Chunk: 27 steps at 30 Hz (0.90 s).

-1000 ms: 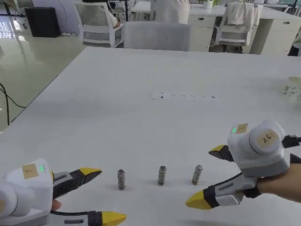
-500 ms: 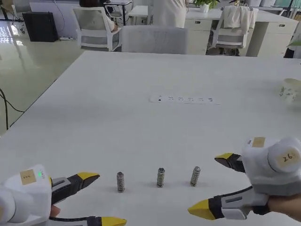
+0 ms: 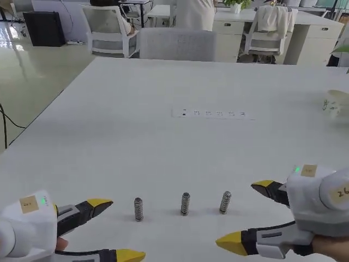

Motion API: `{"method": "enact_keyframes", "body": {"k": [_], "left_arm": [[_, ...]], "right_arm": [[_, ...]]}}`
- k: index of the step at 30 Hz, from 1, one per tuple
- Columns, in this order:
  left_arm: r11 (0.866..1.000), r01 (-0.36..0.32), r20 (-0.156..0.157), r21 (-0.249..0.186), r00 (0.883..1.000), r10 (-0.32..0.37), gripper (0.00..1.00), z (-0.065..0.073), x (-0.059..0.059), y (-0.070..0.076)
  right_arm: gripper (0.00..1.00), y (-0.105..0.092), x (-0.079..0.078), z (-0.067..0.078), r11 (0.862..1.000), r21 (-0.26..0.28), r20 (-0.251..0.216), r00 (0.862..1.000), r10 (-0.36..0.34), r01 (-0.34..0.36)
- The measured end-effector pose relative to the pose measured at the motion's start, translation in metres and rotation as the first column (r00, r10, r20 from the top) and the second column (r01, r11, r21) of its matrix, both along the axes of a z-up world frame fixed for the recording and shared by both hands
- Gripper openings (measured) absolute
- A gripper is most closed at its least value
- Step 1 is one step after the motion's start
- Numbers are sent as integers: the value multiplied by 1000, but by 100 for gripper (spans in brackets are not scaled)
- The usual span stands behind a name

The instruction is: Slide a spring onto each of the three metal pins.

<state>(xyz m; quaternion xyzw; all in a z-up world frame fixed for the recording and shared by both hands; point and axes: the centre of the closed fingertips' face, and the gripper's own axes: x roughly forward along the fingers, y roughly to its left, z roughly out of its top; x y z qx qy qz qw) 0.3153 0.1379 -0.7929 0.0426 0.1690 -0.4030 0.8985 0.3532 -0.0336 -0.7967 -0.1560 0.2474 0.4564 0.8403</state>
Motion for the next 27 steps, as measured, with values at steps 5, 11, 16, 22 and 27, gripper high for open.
{"method": "enact_keyframes", "body": {"k": [5,11,16,22,27], "left_arm": [[1000,-3,-2,-2,1000,2,69,-1,0,1],[1000,-3,-3,-6,1000,3,69,-1,-1,1],[1000,-6,-3,-8,1000,6,69,-2,-1,1],[1000,-9,-6,-10,1000,9,70,-3,-2,0],[1000,-12,-11,-10,1000,12,70,-5,-2,1]], "right_arm": [[89,0,-1,-1,1000,4,-4,1000,-5,5],[89,0,-4,-4,1000,5,-4,1000,-1,1],[89,-2,-3,-6,1000,8,-1,1000,-5,6],[89,-4,-6,-10,1000,14,-9,1000,-10,10],[89,-5,-5,-8,999,29,-13,1000,-19,19]]}}
